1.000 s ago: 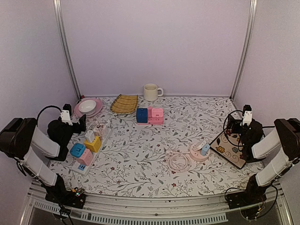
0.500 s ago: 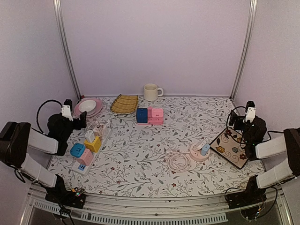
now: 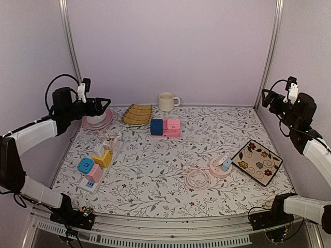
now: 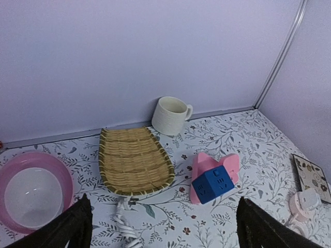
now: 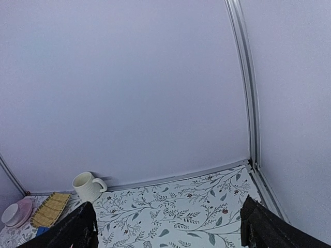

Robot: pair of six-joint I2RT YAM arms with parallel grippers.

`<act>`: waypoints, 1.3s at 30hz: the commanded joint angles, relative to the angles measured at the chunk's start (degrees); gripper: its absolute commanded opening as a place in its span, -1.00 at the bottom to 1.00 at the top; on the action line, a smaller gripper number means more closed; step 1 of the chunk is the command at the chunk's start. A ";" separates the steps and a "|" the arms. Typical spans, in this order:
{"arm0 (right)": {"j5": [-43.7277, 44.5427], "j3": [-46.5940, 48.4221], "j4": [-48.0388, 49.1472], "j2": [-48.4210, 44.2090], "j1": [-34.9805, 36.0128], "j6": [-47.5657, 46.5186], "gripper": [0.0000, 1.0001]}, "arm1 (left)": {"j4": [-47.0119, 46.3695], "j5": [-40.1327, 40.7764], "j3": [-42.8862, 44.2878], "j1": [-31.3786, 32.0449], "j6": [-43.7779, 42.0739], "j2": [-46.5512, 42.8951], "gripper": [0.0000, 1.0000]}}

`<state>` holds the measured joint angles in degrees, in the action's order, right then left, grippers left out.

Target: Pull the plug off the socket

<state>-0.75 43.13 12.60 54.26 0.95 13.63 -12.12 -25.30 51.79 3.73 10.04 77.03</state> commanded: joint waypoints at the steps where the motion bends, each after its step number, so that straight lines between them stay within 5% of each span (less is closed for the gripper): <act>1: -6.40 -0.88 -11.65 -3.07 -0.05 3.89 0.98 | 9.33 -5.98 2.69 0.71 0.27 -8.21 0.94; 6: -6.13 -7.78 -8.34 -8.23 -0.22 13.23 0.98 | 10.56 7.05 -0.46 0.79 4.30 -16.44 0.94; 9: -7.32 -7.97 -9.84 -7.04 -0.25 13.42 0.98 | 13.21 17.33 -4.14 -0.40 17.27 -19.84 0.94; 15: -7.22 -6.89 -14.11 -1.68 -0.21 14.12 0.98 | 9.37 18.16 -9.72 -2.67 24.62 -21.23 0.94; 23: -14.69 -9.50 -13.44 3.07 1.74 14.77 0.98 | 7.02 15.41 -10.71 -0.57 21.83 -22.34 0.94; 39: -5.73 -20.72 -5.87 7.56 26.83 21.69 0.98 | 4.35 38.63 -14.25 41.16 15.01 -16.64 0.93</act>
<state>-10.59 24.32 2.98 59.99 25.17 32.23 -5.08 6.98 37.63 38.20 27.62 57.69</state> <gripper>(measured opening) 0.989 0.960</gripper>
